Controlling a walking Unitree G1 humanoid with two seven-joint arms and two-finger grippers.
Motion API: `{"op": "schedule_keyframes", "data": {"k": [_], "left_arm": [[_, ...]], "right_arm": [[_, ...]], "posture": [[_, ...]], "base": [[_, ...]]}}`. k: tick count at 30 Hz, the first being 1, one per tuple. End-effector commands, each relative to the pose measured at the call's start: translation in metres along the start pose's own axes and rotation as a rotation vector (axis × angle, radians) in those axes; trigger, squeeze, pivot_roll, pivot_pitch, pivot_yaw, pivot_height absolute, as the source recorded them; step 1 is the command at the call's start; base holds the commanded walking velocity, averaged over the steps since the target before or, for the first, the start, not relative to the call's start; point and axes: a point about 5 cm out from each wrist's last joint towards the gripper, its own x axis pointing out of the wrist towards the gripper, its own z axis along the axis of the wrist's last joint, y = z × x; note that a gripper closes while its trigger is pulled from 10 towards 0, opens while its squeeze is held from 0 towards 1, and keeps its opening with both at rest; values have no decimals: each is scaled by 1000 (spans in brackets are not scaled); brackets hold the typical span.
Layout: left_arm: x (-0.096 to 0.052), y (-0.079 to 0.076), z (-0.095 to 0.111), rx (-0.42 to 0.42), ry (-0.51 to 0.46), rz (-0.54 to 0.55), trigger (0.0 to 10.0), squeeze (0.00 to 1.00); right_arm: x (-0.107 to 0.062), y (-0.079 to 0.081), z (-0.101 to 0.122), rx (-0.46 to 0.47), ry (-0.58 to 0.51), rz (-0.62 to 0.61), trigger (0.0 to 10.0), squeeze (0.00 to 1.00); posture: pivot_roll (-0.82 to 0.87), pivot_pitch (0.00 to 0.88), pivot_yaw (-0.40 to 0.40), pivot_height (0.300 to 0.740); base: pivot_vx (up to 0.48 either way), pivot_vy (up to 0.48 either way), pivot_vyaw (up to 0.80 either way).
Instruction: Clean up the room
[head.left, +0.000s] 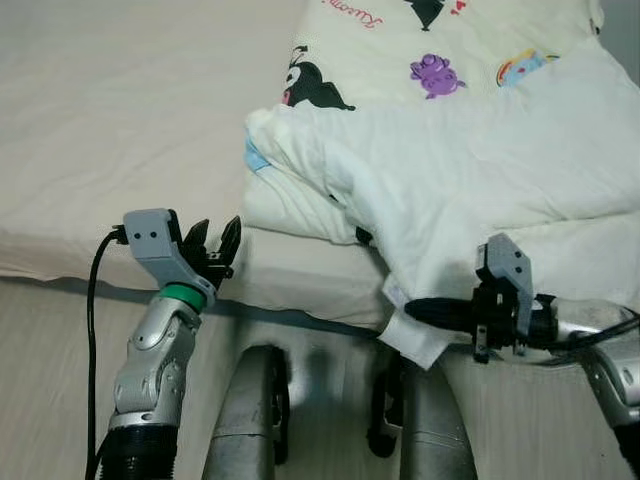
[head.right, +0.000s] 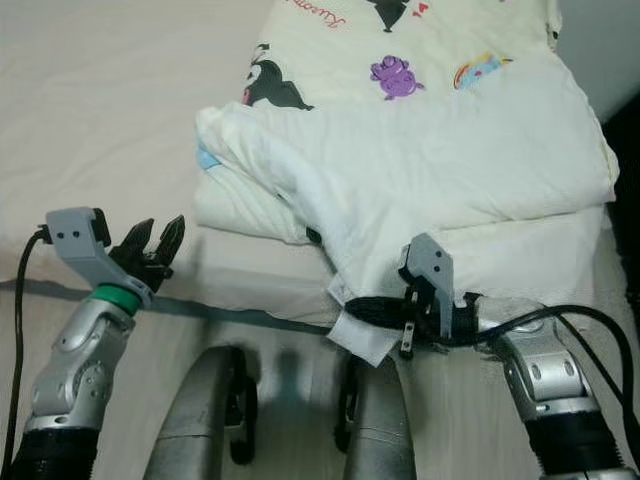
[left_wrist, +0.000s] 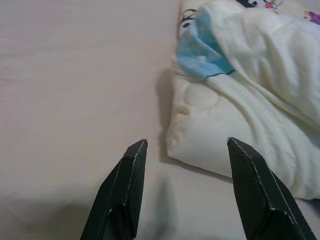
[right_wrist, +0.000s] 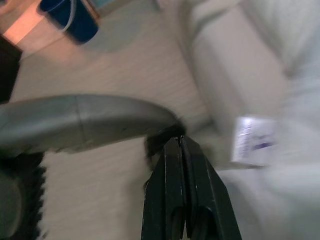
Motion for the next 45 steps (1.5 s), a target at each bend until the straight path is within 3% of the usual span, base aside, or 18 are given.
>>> {"op": "schedule_keyframes", "data": {"k": [1, 7, 14, 15, 16, 17, 19, 20, 21, 23, 24, 27, 28, 30, 32, 37, 39, 45], "left_arm": [[-5, 8, -6, 2, 19, 33, 10000, 0], [-6, 2, -9, -8, 29, 15, 10000, 0], [-5, 0, -10, -11, 27, 14, 10000, 0], [-3, 1, -10, -13, 22, 20, 10000, 0], [-3, 1, -10, -13, 22, 20, 10000, 0], [1, 4, -9, -21, 23, 35, 10000, 0], [1, 4, -9, -21, 23, 35, 10000, 0], [13, 7, -7, -38, 16, 53, 10000, 239], [25, 10, -3, -60, 7, 55, 10000, 1000], [25, 10, -3, -60, 7, 55, 10000, 1000], [35, 11, 2, -79, -6, 45, 10000, 1000], [47, 9, 7, -100, -18, 18, 10000, 1000], [59, 6, 12, -108, -19, -19, 10000, 1000], [82, -4, 20, -124, -5, -73, 10000, 1000], [88, -9, 21, -140, 9, -83, 10000, 1000], [94, -13, 22, -156, 25, -98, 10000, 1000], [101, -24, 22, -207, 48, -144, 10000, 1000], [107, -38, 24, -250, 64, -210, 10000, 1000]], "right_arm": [[4, 15, -16, 55, 71, 72, 0, 0], [0, 30, -30, 112, 184, 123, 0, 0], [1, 22, -22, 71, 130, 37, 0, 0], [3, 15, -10, 48, 43, -28, 10000, 0], [3, 15, -10, 48, 43, -28, 10000, 0], [6, 10, 7, 34, -70, -77, 10000, 0], [6, 10, 7, 34, -70, -77, 10000, 0], [8, 5, 26, 26, -206, -133, 10000, 0], [8, 2, 40, 31, -309, -174, 10000, 0], [8, 2, 40, 31, -309, -174, 10000, 0], [8, 1, 48, 42, -374, -199, 10000, 0], [7, 1, 51, 55, -409, -207, 10000, 0], [7, 3, 50, 66, -410, -206, 10000, 0], [10, 11, 42, 75, -362, -189, 10000, 0], [12, 14, 37, 68, -312, -200, 10000, 0], [14, 16, 29, 58, -260, -233, 10000, 0], [19, 19, 15, 36, -183, -336, 10000, 0], [18, 18, 8, 32, -215, -534, 10000, 0]], "posture": [[98, 291, 75, 628], [97, 291, 78, 628], [94, 288, 80, 628], [90, 286, 79, 628], [90, 286, 79, 628], [89, 285, 77, 628], [89, 285, 77, 628], [81, 274, 67, 628], [71, 265, 65, 628], [71, 265, 65, 628], [71, 265, 65, 628], [71, 265, 65, 628], [52, 263, 71, 628], [24, 266, 89, 628], [6, 268, 101, 628], [-13, 270, 118, 628], [-48, 281, 149, 628], [-74, 298, 179, 628]], "base": [[0, 0, 0], [0, 0, 0], [0, 0, 0], [0, 0, 0], [0, 0, 0], [0, 0, 0], [0, 0, 0], [0, 0, 0], [0, 0, 0], [0, 0, 0], [0, 0, 0], [0, 0, 0], [0, 0, 0], [0, 0, 0], [0, 0, 0], [0, 0, 0], [0, 0, 0], [0, 0, 0]]}}
